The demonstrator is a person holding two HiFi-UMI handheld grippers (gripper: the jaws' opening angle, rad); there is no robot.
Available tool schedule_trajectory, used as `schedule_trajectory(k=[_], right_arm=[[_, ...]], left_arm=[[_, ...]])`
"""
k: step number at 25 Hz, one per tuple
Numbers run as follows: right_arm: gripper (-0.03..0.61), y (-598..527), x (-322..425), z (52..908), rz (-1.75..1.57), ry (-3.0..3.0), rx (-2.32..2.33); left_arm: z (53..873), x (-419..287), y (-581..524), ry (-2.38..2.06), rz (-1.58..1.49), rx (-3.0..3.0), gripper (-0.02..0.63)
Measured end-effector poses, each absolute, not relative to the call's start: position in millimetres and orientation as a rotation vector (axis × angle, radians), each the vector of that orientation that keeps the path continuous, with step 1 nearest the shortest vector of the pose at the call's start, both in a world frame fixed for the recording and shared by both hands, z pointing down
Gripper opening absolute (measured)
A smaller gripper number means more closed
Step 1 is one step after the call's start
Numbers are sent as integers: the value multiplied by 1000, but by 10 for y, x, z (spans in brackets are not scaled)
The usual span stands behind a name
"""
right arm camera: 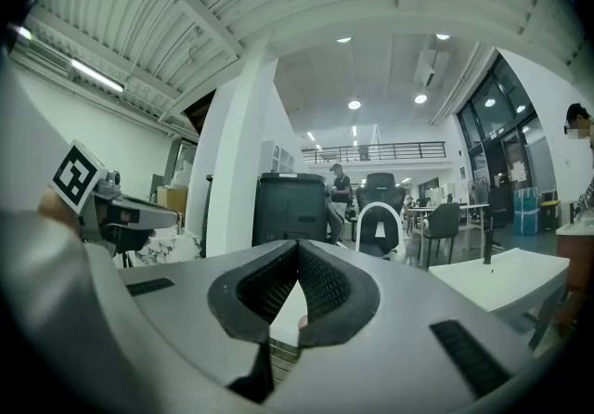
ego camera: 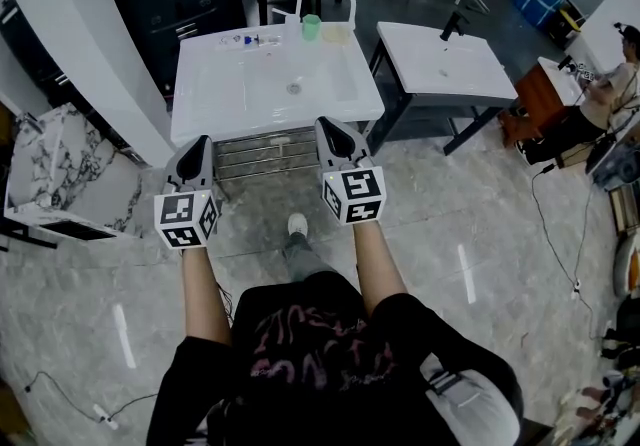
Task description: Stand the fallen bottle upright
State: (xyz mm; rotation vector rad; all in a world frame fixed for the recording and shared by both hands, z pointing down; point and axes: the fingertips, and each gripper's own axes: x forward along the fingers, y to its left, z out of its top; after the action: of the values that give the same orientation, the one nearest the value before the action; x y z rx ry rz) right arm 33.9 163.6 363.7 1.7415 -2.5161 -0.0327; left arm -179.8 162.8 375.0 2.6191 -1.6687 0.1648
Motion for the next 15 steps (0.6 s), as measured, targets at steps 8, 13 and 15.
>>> schedule_trajectory(k=[8,13,15], right_arm=[[14,1068,251,3811,13,-2518,1714],[14,503,221,3944,49,-2517,1701],[14,263,235,4004,65,-2515,1692]], left_arm=[[3898,-1904,1101,-1669,207,2592,11],[4034,-1965,582,-1669,239,2568,11],[4100,-1949,364,-1665,255,2557,11]])
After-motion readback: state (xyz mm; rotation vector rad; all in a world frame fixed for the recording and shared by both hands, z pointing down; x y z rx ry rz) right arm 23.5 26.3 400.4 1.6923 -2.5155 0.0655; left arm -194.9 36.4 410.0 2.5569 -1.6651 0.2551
